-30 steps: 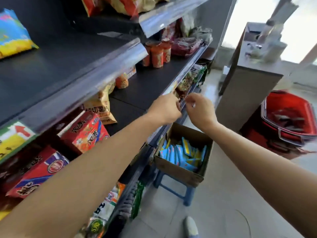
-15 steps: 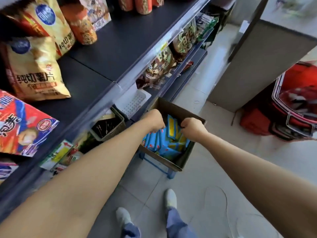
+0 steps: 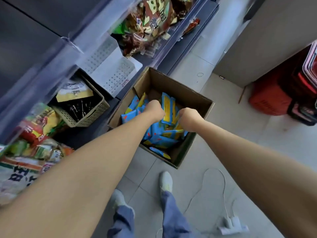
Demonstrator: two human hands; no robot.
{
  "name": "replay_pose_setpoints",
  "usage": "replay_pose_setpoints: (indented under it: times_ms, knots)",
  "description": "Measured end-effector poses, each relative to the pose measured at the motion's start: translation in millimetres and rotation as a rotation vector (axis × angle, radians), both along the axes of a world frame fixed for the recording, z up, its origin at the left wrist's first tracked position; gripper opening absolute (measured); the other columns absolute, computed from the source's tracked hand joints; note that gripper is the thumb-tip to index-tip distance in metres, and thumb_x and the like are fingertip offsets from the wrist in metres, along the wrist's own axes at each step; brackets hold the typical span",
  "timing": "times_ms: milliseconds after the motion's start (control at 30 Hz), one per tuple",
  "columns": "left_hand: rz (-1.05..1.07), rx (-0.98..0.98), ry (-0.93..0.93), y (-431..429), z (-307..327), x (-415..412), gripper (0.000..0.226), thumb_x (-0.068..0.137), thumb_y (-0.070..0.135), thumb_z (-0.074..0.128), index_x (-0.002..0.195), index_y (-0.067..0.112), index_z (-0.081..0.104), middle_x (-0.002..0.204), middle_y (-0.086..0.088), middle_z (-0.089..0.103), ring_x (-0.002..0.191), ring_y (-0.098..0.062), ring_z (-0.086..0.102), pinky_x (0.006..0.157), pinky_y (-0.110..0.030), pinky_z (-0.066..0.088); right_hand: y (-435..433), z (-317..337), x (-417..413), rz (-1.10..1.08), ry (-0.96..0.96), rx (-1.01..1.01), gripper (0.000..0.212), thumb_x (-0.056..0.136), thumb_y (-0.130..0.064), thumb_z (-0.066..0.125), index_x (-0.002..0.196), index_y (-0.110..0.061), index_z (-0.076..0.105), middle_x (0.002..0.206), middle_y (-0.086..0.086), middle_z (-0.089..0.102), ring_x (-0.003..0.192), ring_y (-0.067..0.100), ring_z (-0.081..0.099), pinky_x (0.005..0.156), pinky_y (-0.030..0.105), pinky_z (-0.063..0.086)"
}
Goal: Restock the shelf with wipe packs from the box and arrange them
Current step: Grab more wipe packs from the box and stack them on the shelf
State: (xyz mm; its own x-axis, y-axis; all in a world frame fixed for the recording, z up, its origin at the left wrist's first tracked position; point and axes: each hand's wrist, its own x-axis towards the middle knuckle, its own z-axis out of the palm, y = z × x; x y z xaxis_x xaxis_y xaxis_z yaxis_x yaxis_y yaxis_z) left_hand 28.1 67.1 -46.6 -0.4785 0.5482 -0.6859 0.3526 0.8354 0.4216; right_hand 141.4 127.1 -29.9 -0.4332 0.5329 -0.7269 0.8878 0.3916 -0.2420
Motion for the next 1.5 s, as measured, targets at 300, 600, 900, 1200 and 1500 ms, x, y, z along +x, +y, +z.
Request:
replay_pose_setpoints:
  times_ms: [300, 600, 900, 1200, 1500]
  knots:
    - [0.085, -0.06, 0.08, 13.8, -56.6, 13.5, 0.028, 0.093, 0.024, 0.059, 0.102, -0.002, 0.06, 0.11, -0.017, 0.065, 0.103, -0.035, 0.062, 0.075, -0.037, 0.047, 9.9, -71.1, -2.7, 0.383, -0.253, 0.007, 0.038, 0.087, -0.015, 0.054, 0.124, -0.012, 0.054, 0.126, 0.014, 0.053, 0.123, 0.035, 0.041, 0.102, 0.046, 0.035]
    - [0.105, -0.046, 0.157, 13.7, -53.9, -9.1, 0.015, 0.091, 0.004, 0.049, 0.09, 0.002, 0.064, 0.106, -0.014, 0.066, 0.095, -0.031, 0.062, 0.071, -0.035, 0.047, 5.0, -76.4, -5.8, 0.461, -0.271, 0.076, 0.037, 0.085, -0.007, 0.05, 0.118, -0.02, 0.061, 0.121, 0.007, 0.059, 0.119, 0.03, 0.049, 0.11, 0.053, 0.02]
    - [0.034, -0.002, -0.027, 29.0, -62.1, 6.3, 0.02, 0.084, 0.013, 0.068, 0.098, -0.001, 0.063, 0.11, -0.017, 0.066, 0.1, -0.034, 0.066, 0.086, -0.042, 0.056, 7.8, -57.9, -3.1, 0.371, -0.21, 0.122, 0.042, 0.083, -0.001, 0.054, 0.122, -0.016, 0.06, 0.119, 0.01, 0.06, 0.111, 0.031, 0.057, 0.093, 0.038, 0.048]
    - [0.185, 0.125, -0.024, 12.2, -56.8, 0.2, 0.024, 0.082, 0.003, 0.067, 0.104, 0.011, 0.067, 0.107, -0.009, 0.068, 0.097, -0.028, 0.067, 0.081, -0.031, 0.055, 5.9, -55.1, 5.7, 0.114, -0.093, 0.103, 0.032, 0.091, -0.011, 0.052, 0.12, -0.022, 0.061, 0.117, 0.006, 0.06, 0.103, 0.029, 0.061, 0.089, 0.036, 0.053]
    - [0.221, 0.349, 0.029, -26.0, 33.0, -38.0, 0.019, 0.082, 0.01, 0.068, 0.076, 0.025, 0.059, 0.08, -0.005, 0.068, 0.073, -0.029, 0.072, 0.068, -0.042, 0.06, -5.4, 26.7, -7.7, -0.166, 0.145, 0.109, 0.027, 0.09, -0.011, 0.053, 0.112, -0.014, 0.07, 0.098, 0.003, 0.066, 0.093, 0.025, 0.065, 0.087, 0.033, 0.055]
